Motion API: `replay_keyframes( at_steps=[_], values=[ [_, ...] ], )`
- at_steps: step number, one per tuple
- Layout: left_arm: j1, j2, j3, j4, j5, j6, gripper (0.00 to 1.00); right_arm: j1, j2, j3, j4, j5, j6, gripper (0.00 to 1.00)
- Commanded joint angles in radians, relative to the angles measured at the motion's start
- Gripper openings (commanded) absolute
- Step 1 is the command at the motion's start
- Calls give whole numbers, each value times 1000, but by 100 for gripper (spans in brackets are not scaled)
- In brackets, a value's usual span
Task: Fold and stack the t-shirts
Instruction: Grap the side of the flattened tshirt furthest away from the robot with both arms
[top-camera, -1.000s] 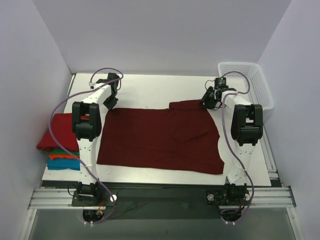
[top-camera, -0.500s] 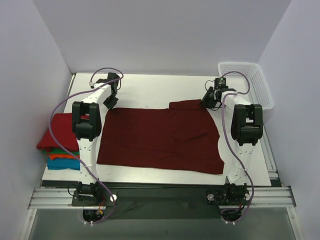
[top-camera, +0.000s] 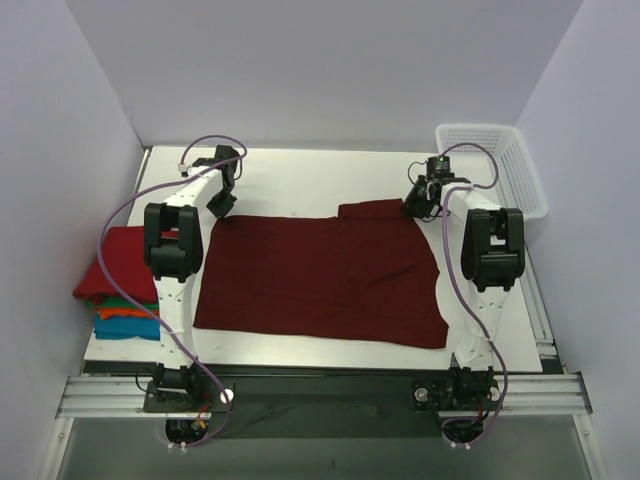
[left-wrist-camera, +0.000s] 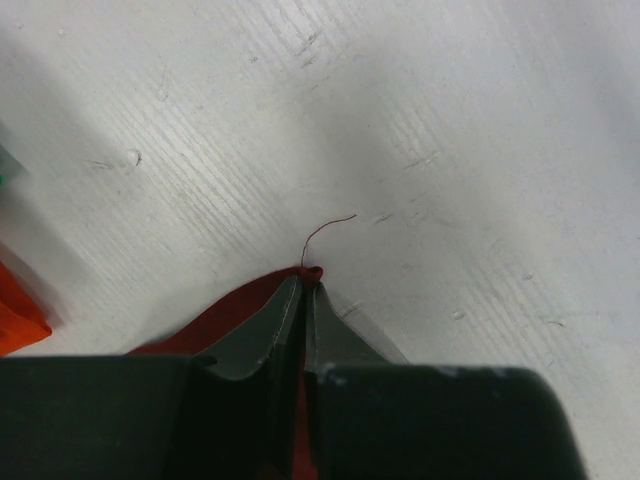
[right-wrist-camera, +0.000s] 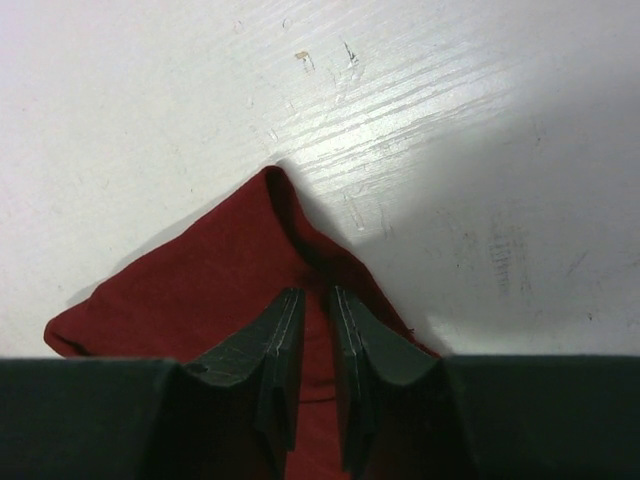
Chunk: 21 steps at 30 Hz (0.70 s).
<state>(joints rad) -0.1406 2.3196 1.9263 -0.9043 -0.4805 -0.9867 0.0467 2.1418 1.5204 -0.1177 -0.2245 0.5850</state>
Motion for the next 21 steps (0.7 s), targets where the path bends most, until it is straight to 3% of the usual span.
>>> replay_keyframes(
  at_steps=[1, 4, 8, 12, 21],
  values=[
    [4, -49, -1, 33, 16, 5, 6, 13, -5, -12, -79, 11, 1, 18],
    [6, -48, -3, 33, 14, 5, 6, 18, -3, -14, -85, 17, 1, 20],
    [7, -48, -3, 33, 16, 6, 6, 22, -10, -19, -92, 33, 1, 31],
    [9, -46, -3, 36, 17, 8, 6, 28, -10, -19, -92, 33, 1, 31],
    [7, -46, -3, 41, 23, 10, 2, 36, 0, -9, -91, 24, 10, 9]
  ],
)
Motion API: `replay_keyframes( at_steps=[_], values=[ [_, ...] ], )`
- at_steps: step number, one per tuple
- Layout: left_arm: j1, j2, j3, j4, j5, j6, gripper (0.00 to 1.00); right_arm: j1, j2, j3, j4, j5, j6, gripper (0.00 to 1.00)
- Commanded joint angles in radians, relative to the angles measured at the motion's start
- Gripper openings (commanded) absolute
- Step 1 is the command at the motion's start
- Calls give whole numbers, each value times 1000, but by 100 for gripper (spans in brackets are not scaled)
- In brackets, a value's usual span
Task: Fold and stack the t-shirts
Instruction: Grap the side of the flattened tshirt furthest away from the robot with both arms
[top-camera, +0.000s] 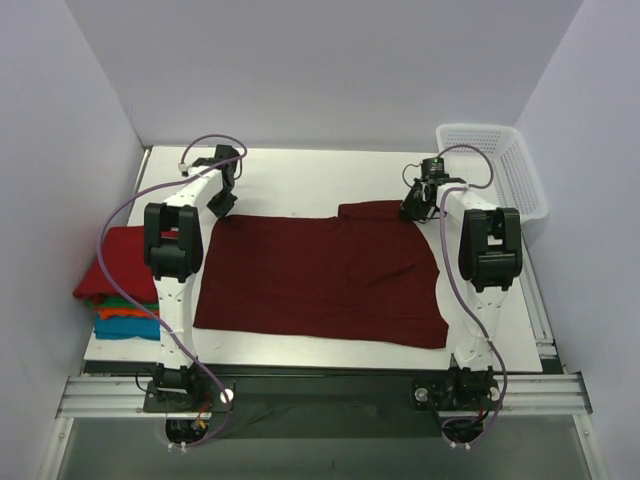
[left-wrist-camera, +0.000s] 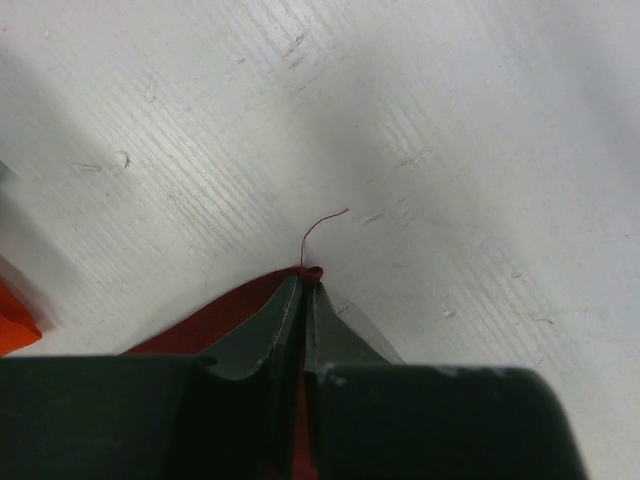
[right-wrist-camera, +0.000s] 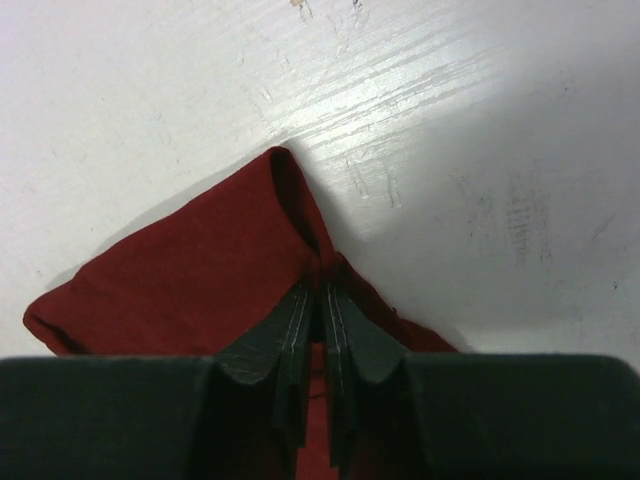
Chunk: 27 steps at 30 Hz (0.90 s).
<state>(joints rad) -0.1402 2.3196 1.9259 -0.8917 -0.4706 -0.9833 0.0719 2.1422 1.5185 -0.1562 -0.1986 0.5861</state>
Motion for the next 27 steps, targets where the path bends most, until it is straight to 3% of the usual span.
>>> replay_keyframes(
  at_steps=[1, 27],
  values=[
    [7, -48, -2, 30, 15, 8, 0, 11, -8, -3, -54, 1, 11, 8],
    [13, -138, -80, 143, 59, 67, 0, -9, -119, 111, -132, 11, -31, 11]
  ],
)
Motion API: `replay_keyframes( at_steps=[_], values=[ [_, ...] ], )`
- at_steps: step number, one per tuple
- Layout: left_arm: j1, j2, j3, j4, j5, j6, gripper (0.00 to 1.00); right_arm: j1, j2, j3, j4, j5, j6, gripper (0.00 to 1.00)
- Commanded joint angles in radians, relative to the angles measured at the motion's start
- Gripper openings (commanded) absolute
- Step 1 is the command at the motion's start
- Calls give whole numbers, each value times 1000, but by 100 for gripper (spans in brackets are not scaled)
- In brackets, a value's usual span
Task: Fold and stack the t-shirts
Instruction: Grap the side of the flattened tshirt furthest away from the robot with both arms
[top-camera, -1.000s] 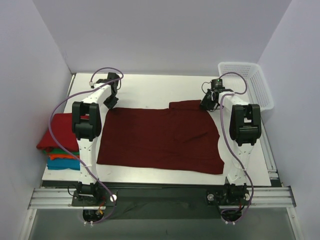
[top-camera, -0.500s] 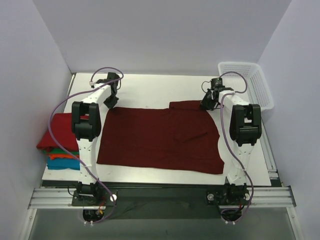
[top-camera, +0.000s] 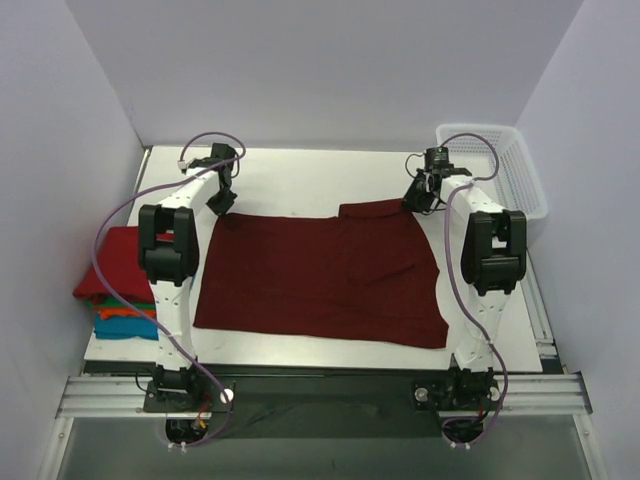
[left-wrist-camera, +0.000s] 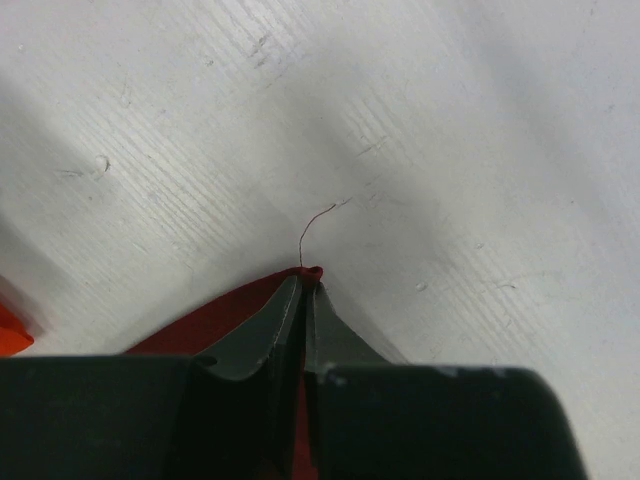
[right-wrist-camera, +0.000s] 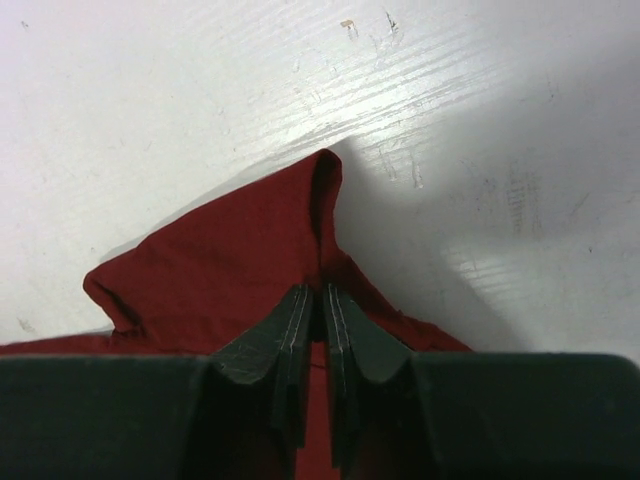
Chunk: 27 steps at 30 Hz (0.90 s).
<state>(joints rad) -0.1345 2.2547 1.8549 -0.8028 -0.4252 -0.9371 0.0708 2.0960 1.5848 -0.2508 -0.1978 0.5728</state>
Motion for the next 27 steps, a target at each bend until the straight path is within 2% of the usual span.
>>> replay_keyframes(
  at_steps=[1, 9, 15, 22, 27],
  values=[
    [9, -76, -14, 65, 20, 23, 0, -11, -73, 46, -41, 11, -19, 12],
    [10, -89, -25, 79, 32, 30, 0, -16, -59, 57, -54, -20, -25, 9],
    [10, -99, -33, 88, 43, 37, 0, -16, -74, 44, -58, -20, -30, 2],
    [13, -153, -95, 140, 57, 47, 0, -16, -192, -8, -58, -8, -28, 0],
    [18, -204, -160, 177, 78, 55, 0, -16, -307, -109, -58, -3, -19, 0]
  ],
)
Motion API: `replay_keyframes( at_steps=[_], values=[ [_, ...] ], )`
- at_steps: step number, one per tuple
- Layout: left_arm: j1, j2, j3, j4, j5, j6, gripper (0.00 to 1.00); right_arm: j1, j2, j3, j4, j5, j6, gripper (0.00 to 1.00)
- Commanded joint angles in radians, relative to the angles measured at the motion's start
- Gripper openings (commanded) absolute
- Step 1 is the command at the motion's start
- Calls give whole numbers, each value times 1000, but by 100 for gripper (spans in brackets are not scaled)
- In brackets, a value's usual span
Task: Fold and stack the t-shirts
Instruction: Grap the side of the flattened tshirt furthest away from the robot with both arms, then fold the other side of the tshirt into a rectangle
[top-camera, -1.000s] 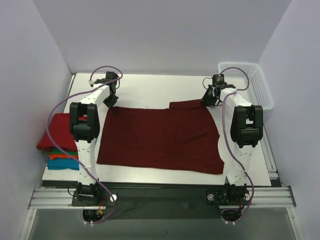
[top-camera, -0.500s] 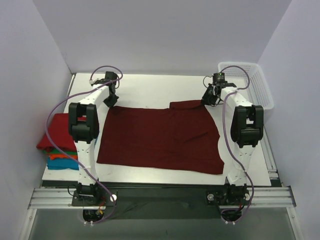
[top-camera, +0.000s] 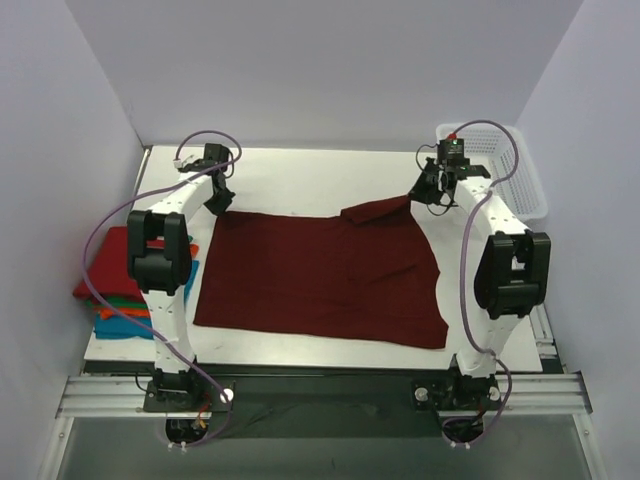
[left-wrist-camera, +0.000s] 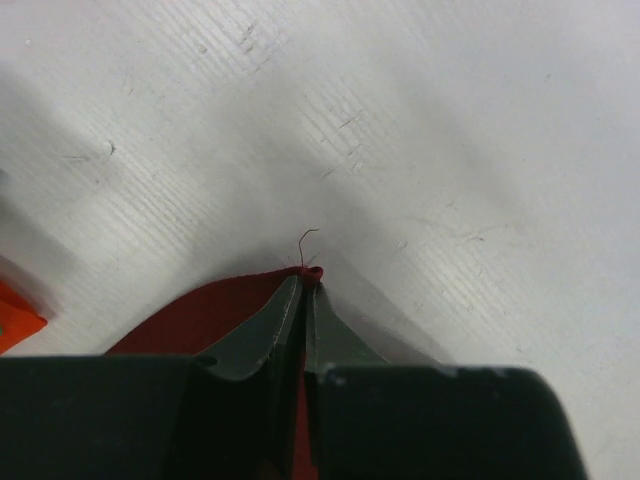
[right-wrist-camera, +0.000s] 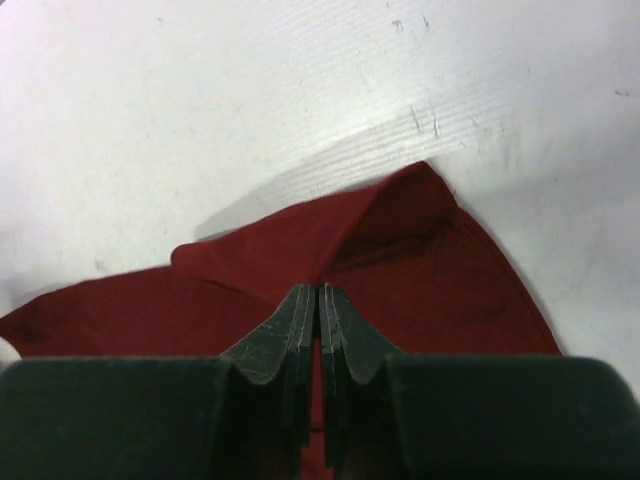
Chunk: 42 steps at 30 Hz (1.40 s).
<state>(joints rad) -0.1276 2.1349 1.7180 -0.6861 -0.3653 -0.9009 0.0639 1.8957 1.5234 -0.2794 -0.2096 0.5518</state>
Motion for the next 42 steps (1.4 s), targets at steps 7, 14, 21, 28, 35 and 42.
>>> replay_keyframes(
  at_steps=[7, 14, 21, 28, 35, 42],
  values=[
    [19, -187, -155, 126, 46, 23, 0, -7, -276, -232, -20, 3, 31, 0],
    [28, -280, -261, 122, 46, 5, 0, -6, -477, -410, -18, -30, 71, 0],
    [40, -391, -376, 109, 42, -13, 0, -9, -706, -554, -52, -45, 97, 0],
    [51, -475, -462, 94, 42, -21, 0, -9, -854, -614, -133, -50, 102, 0],
    [55, -547, -532, 80, 35, -29, 0, -10, -981, -658, -198, -39, 102, 0],
    [62, -592, -612, 109, 48, -30, 0, -9, -1058, -739, -224, -65, 105, 0]
  ],
)
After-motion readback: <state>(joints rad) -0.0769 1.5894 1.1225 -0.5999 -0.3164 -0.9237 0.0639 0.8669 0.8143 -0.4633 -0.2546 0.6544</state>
